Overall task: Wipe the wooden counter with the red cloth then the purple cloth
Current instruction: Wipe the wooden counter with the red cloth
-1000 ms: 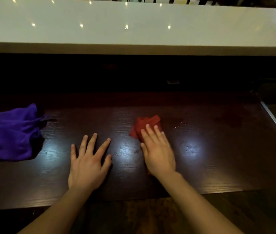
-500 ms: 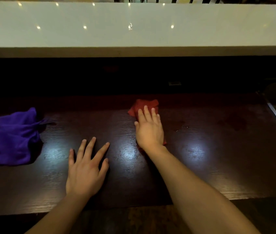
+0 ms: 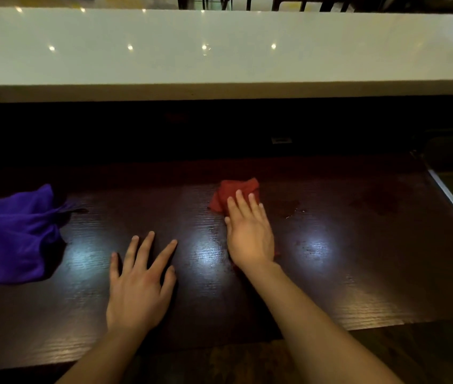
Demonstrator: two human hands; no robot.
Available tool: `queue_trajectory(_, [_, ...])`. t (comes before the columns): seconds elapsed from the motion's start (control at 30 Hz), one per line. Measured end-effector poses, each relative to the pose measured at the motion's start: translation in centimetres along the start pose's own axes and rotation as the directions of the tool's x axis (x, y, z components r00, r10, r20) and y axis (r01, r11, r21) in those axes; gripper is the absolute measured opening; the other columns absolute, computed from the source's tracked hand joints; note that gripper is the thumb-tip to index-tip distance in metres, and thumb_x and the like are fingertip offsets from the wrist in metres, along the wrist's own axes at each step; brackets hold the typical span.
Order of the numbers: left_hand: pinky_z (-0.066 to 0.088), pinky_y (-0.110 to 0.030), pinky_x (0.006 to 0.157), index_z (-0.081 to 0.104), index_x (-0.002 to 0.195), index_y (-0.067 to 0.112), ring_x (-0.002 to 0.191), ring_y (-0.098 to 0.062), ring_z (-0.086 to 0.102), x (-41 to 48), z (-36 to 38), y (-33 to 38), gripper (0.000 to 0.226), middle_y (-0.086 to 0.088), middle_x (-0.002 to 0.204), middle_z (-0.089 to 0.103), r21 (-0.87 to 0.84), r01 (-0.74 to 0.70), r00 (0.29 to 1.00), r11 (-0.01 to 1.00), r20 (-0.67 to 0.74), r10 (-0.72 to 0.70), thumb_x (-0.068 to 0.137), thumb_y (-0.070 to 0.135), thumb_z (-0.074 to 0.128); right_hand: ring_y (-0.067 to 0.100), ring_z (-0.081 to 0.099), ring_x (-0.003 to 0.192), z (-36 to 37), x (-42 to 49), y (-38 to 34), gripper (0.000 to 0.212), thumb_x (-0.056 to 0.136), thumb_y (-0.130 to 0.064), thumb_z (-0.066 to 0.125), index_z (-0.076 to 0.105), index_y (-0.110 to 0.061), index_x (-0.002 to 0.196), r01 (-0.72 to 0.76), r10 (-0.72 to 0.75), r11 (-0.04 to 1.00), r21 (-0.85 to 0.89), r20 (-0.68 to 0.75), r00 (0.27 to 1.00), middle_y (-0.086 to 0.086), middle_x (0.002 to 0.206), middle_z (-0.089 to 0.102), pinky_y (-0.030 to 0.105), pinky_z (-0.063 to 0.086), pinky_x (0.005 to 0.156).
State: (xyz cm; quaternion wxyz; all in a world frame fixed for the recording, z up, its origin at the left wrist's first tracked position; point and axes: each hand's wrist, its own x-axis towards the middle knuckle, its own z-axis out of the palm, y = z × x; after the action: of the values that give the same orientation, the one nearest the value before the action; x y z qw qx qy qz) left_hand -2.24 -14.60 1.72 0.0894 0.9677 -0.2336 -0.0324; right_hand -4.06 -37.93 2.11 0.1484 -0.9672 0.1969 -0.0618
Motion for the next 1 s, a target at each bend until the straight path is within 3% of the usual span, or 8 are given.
queue_trajectory(0.17, [0.013,-0.06,0.117,0.038,0.146,0.042,0.149,-0.028,0.02,0.0,0.0,0.0,0.056,-0.007,0.158,0.034,-0.004,0.008,1.0,1.0,0.007,-0.008,0.092,0.051,0.026,0.019,0.025,0.146,0.1,-7.0,2.6,0.048,0.098,-0.036,0.036,0.039,-0.021,0.144,0.275,-0.274,0.96,-0.047,0.023,0.961,-0.001,0.154,0.036,0.039,0.021,0.119])
queue_trajectory(0.33, [0.016,-0.061,0.116,0.039,0.146,0.04,0.148,-0.03,0.023,0.0,0.1,0.0,0.057,-0.008,0.156,0.037,0.013,-0.004,1.0,1.0,-0.007,0.004,0.092,0.05,0.026,0.026,0.032,0.143,-2.9,-4.9,11.1,0.045,0.098,-0.027,0.043,0.047,-0.012,0.14,-0.013,0.007,0.998,-0.059,-0.098,0.995,0.005,0.15,0.042,0.042,0.024,0.118])
queue_trajectory(0.47, [0.016,-0.061,0.116,0.042,0.145,0.039,0.148,-0.029,0.022,0.0,0.2,-0.1,0.056,-0.008,0.157,0.037,-0.002,0.002,1.0,1.0,-0.011,-0.002,0.092,0.049,0.027,0.028,0.031,0.143,-4.1,-1.9,11.6,0.043,0.098,-0.018,0.049,0.048,-0.008,0.139,-0.165,0.163,0.986,-0.001,-0.149,0.975,0.009,0.151,0.041,0.042,0.023,0.118])
queue_trajectory(0.53, [0.016,-0.06,0.116,0.043,0.145,0.039,0.148,-0.029,0.022,-0.1,0.1,0.0,0.056,-0.008,0.157,0.037,-0.001,-0.001,1.0,1.0,-0.009,0.001,0.092,0.05,0.026,0.032,0.039,0.138,-3.5,-4.0,9.8,0.042,0.093,-0.013,0.055,0.054,-0.007,0.134,-0.057,0.059,0.998,0.02,-0.147,0.987,0.011,0.146,0.048,0.043,0.029,0.116])
queue_trajectory(0.63, [0.017,-0.061,0.115,0.044,0.144,0.038,0.147,-0.03,0.023,-0.1,-0.2,0.2,0.057,-0.008,0.156,0.038,-0.011,0.008,1.0,1.0,-0.014,-0.008,0.091,0.049,0.027,0.022,0.036,0.141,-2.6,-10.0,8.2,0.042,0.095,-0.023,0.049,0.053,-0.014,0.135,0.263,-0.263,0.965,-0.004,-0.001,0.965,0.002,0.148,0.046,0.038,0.027,0.117])
queue_trajectory(0.7, [0.015,-0.06,0.116,0.044,0.144,0.038,0.148,-0.029,0.022,-0.1,-0.2,0.3,0.058,-0.008,0.156,0.037,-0.014,0.007,1.0,1.0,-0.004,-0.007,0.091,0.05,0.026,0.02,0.035,0.141,-3.0,-10.5,9.9,0.041,0.096,-0.024,0.047,0.053,-0.014,0.135,0.311,-0.311,0.95,-0.005,-0.002,0.95,0.001,0.148,0.046,0.038,0.028,0.117])
queue_trajectory(0.87, [0.013,-0.059,0.117,0.042,0.145,0.039,0.149,-0.028,0.02,-0.1,-0.5,0.3,0.058,-0.007,0.157,0.036,-0.03,0.013,1.0,0.999,-0.002,-0.013,0.091,0.05,0.026,0.03,0.036,0.14,-4.3,-3.2,13.3,0.04,0.097,-0.014,0.05,0.051,-0.004,0.136,-0.138,0.139,0.99,0.015,-0.154,0.978,0.012,0.147,0.046,0.045,0.031,0.115])
queue_trajectory(1.0, [0.015,-0.06,0.117,0.045,0.144,0.037,0.148,-0.029,0.023,0.0,-0.7,0.4,0.058,-0.008,0.156,0.037,-0.024,0.01,1.0,1.0,0.004,-0.01,0.09,0.049,0.027,0.029,0.028,0.144,-4.1,3.7,11.9,0.043,0.099,-0.019,0.044,0.045,-0.008,0.141,-0.205,0.2,0.979,-0.015,-0.155,0.968,0.011,0.153,0.037,0.039,0.021,0.118])
